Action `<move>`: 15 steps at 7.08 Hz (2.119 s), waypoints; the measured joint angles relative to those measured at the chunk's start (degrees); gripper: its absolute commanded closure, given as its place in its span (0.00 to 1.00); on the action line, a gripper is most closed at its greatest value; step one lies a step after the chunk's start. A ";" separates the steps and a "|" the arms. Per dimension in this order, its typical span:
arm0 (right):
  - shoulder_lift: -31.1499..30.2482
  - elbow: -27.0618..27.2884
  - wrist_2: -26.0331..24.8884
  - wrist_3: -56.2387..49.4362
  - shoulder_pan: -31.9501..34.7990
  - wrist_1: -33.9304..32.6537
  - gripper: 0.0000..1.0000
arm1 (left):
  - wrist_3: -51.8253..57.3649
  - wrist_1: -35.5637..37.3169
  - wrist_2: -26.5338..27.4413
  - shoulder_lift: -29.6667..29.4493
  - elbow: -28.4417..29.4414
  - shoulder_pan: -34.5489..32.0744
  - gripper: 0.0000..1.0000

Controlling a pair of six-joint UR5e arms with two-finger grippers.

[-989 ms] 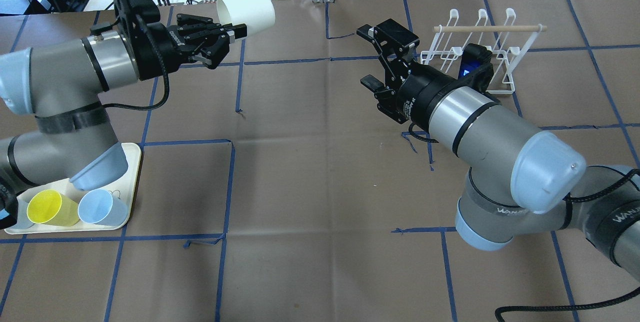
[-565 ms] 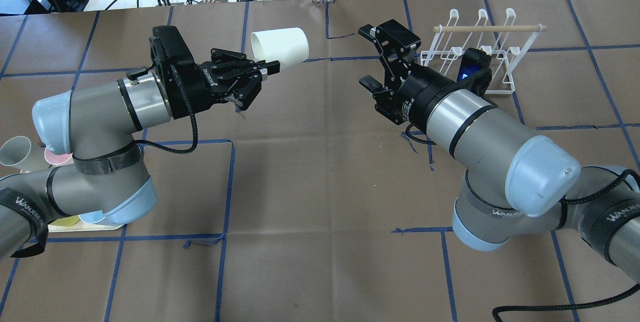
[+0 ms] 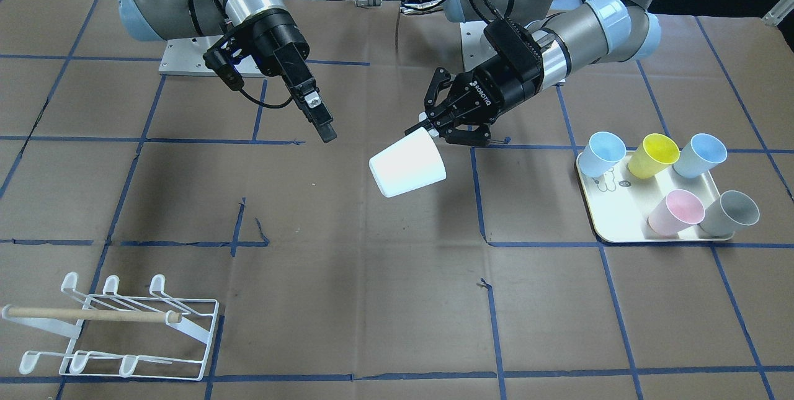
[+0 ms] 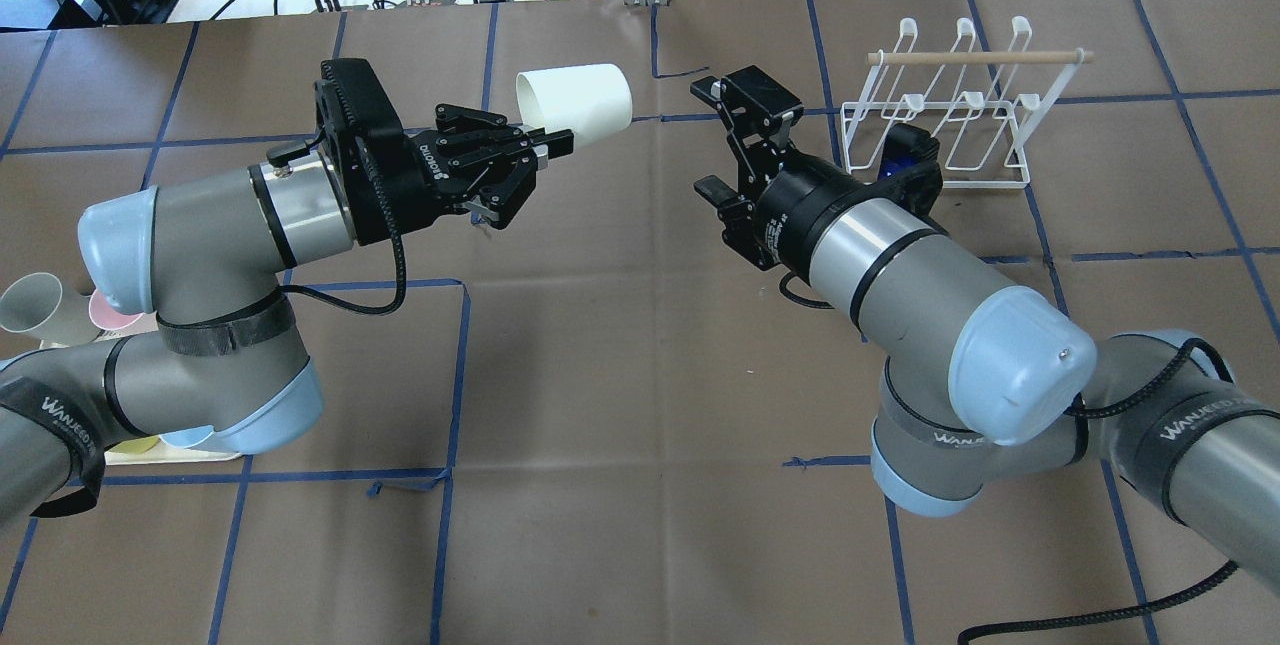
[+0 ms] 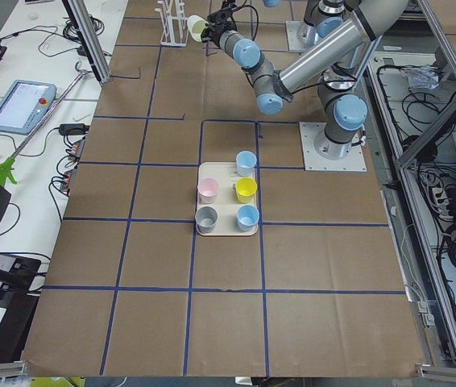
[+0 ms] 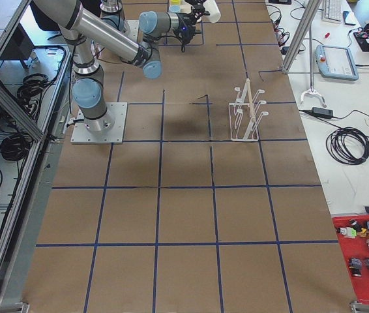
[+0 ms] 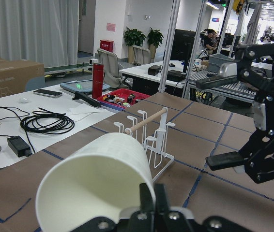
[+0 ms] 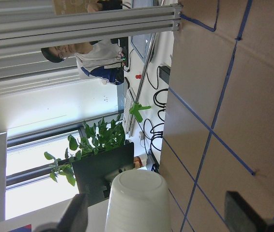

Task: Transfer IKEA cup to right arm and place on rack

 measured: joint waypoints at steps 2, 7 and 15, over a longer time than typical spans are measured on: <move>0.43 -0.30 -1.76 2.41 1.59 1.11 0.00 | -0.04 0.05 -0.04 -0.24 -0.01 -0.01 0.96; 6.49 -7.97 -3.84 5.97 5.84 4.24 0.01 | -0.13 0.02 0.08 -0.35 0.15 -0.01 0.95; 12.73 -15.49 -3.92 6.03 7.89 4.71 0.01 | -0.84 0.12 0.27 -0.12 0.15 -0.01 0.94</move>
